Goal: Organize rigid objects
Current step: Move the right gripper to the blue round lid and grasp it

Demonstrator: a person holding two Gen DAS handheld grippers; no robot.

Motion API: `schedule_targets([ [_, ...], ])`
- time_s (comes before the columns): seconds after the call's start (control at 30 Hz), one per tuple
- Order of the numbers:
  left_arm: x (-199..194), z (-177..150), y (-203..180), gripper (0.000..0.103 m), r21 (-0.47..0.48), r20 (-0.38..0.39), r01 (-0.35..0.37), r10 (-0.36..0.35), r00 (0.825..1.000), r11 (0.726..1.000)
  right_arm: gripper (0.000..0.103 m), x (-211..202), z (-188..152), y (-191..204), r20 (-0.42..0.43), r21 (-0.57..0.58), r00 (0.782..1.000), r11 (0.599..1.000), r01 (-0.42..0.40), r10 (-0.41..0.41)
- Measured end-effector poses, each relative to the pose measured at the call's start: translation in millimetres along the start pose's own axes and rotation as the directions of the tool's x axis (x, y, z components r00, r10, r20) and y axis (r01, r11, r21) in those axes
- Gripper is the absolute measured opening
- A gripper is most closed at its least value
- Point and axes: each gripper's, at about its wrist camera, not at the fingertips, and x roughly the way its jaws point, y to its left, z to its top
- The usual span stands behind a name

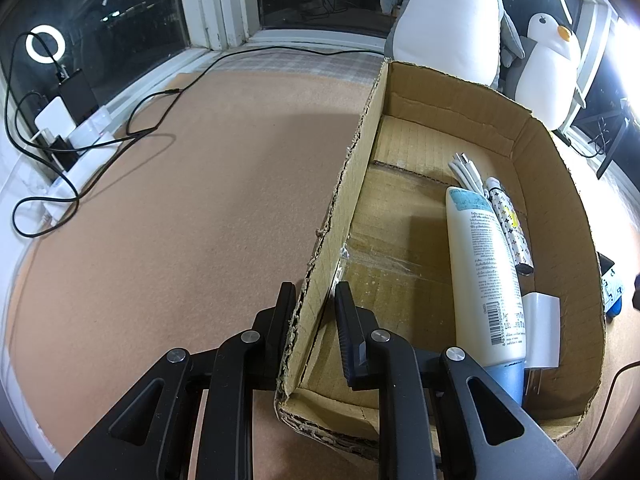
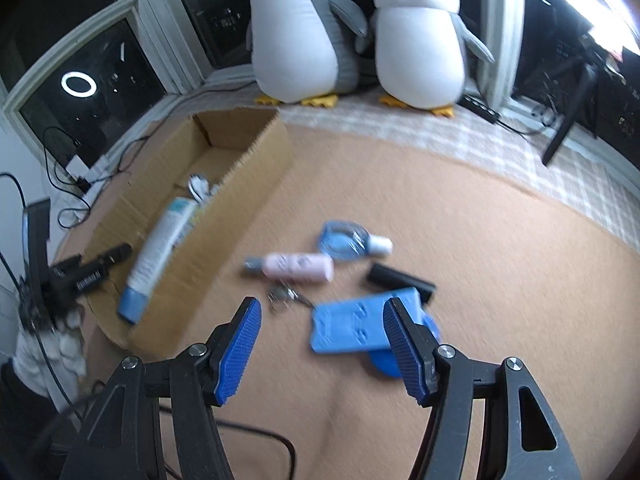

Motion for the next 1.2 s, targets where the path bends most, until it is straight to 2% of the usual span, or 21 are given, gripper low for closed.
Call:
schedule_targets([
  [0.27, -0.7, -0.2, 1.1, 0.018, 0.001, -0.001, 0.0, 0.0, 1.0, 1.0, 0.059, -4.2, -23.0, -17.0, -0.012, 0.039, 0.999, 0.998, 0.04, -0.04],
  [0.43, -1.9, -0.8, 4.1, 0.018, 0.004, -0.002, -0.001, 0.001, 1.0, 1.0, 0.059, 5.3, -29.2, -24.2, -0.027, 0.022, 0.996, 0.996, 0.083, -0.082],
  [0.93, -1.1, -0.5, 4.9, 0.018, 0.0, -0.005, -0.003, 0.003, 1.0, 1.0, 0.059, 33.6, -30.3, -27.7, -0.026, -0.021, 0.986, 0.987, 0.162, -0.162],
  [1.2, -0.8, -0.4, 4.2, 0.018, -0.001, -0.004, -0.003, 0.003, 1.0, 1.0, 0.049, 37.3, -22.6, -29.1, -0.006, -0.021, 0.982, 0.982, 0.188, -0.188],
])
